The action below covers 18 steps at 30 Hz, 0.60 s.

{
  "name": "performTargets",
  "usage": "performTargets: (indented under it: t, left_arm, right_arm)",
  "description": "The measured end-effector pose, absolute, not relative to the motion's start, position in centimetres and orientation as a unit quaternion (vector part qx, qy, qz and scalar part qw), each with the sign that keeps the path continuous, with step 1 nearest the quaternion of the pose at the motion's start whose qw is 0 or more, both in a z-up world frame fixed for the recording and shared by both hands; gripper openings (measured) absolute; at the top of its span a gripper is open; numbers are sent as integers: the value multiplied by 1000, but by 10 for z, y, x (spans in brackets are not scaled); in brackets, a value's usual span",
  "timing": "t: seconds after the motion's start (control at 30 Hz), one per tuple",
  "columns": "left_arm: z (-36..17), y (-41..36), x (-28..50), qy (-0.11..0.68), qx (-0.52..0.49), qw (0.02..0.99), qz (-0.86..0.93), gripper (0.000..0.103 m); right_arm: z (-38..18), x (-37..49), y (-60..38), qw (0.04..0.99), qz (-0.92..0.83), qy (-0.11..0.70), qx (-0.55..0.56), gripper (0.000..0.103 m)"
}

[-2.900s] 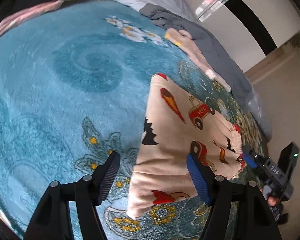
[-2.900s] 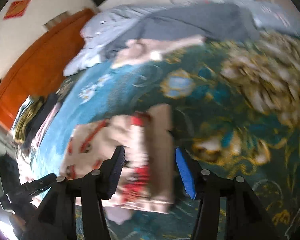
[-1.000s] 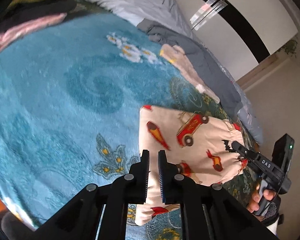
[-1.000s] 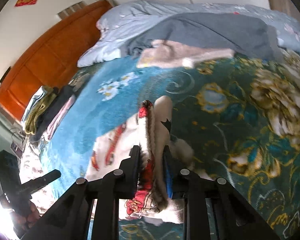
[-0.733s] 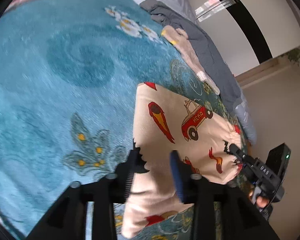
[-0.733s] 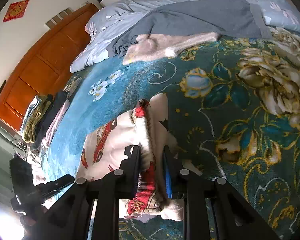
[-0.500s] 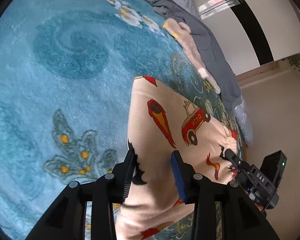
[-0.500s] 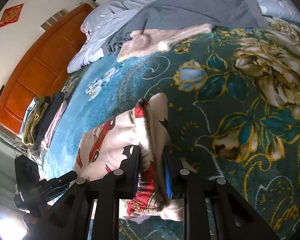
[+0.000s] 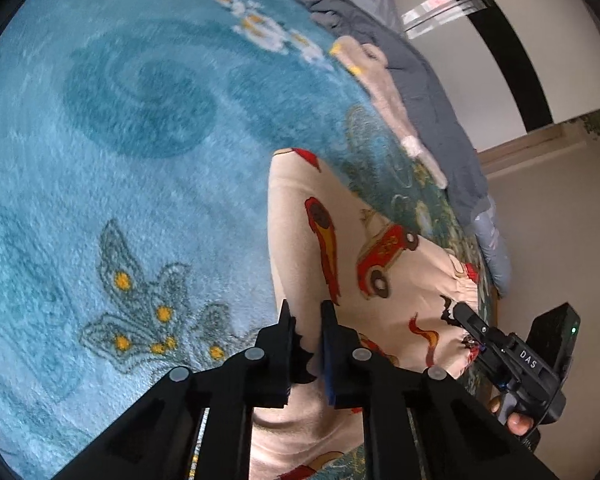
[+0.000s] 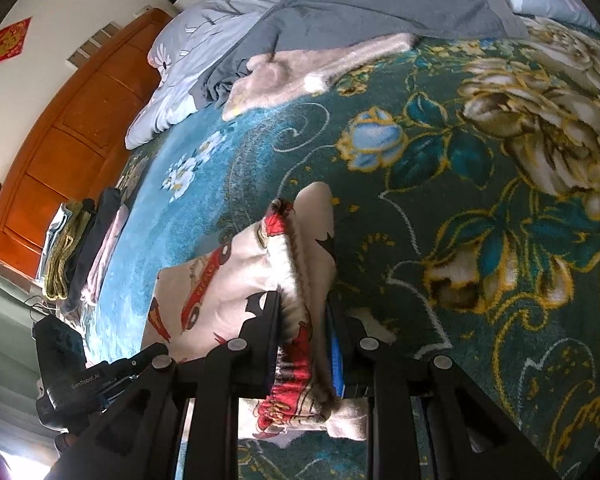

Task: Fold clothes
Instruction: 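Lift the folded pajamas with both grippers and carry them toward the clothes stack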

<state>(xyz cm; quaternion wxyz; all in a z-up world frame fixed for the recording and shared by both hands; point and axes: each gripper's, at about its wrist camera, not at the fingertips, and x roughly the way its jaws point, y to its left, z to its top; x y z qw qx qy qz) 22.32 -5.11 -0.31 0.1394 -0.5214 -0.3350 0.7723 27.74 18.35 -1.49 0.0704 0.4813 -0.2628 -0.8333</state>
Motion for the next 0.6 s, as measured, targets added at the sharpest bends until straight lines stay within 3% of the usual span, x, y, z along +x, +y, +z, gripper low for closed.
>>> performTargets:
  t: [0.3,0.6]
  left_arm:
    - [55,-93,218,-340,-458,174,803,12]
    - [149,-244,214,-356,-356,122,855,12]
  right_arm:
    - [56,259,138,110,-859,-212,454,20]
    - [156,180,-2,239,-866,-165,406,20]
